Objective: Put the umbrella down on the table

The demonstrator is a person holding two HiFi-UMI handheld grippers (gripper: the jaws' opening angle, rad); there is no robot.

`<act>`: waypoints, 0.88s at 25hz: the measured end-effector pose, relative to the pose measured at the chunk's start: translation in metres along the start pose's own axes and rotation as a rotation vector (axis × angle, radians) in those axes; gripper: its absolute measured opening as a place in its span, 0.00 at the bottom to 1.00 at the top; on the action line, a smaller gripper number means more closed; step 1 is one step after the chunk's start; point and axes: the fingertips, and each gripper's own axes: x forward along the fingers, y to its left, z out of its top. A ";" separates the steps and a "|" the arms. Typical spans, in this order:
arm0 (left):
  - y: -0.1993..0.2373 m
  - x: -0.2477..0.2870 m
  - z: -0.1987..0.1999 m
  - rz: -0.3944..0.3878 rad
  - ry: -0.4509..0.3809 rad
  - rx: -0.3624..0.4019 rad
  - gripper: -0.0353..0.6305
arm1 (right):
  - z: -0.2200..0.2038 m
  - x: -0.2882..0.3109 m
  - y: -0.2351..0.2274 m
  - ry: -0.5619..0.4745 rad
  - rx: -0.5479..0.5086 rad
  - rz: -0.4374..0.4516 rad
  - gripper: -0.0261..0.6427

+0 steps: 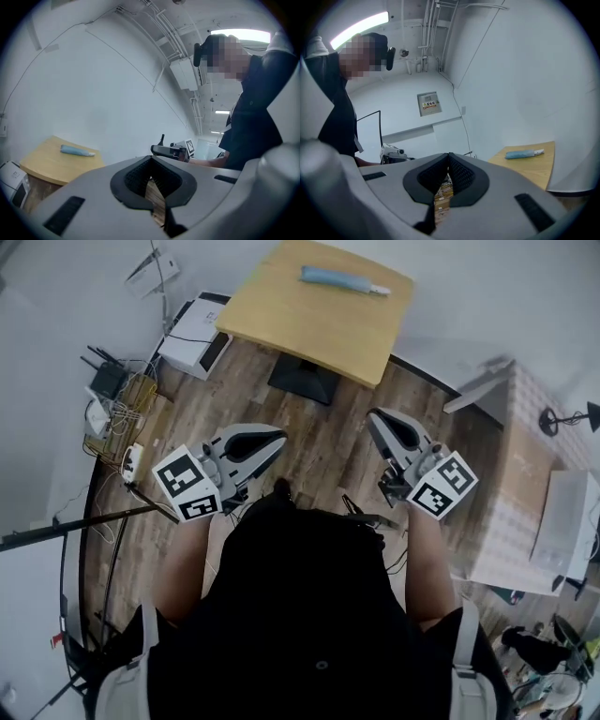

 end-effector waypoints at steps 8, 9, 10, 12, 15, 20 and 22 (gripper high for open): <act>-0.105 0.070 -0.043 -0.103 0.074 0.016 0.07 | -0.041 -0.135 0.012 -0.037 0.135 -0.067 0.07; -0.116 0.075 -0.048 -0.112 0.079 0.018 0.07 | -0.048 -0.149 0.013 -0.040 0.147 -0.078 0.07; -0.125 0.080 -0.053 -0.118 0.087 0.016 0.07 | -0.052 -0.160 0.013 -0.045 0.155 -0.087 0.07; -0.138 0.086 -0.063 -0.125 0.109 0.006 0.07 | -0.056 -0.176 0.015 -0.060 0.163 -0.097 0.07; -0.154 0.089 -0.070 -0.138 0.125 0.001 0.07 | -0.056 -0.191 0.021 -0.075 0.151 -0.102 0.07; -0.170 0.094 -0.073 -0.191 0.135 0.020 0.07 | -0.054 -0.201 0.031 -0.087 0.119 -0.122 0.07; -0.175 0.096 -0.073 -0.215 0.146 0.021 0.07 | -0.053 -0.202 0.035 -0.085 0.113 -0.133 0.07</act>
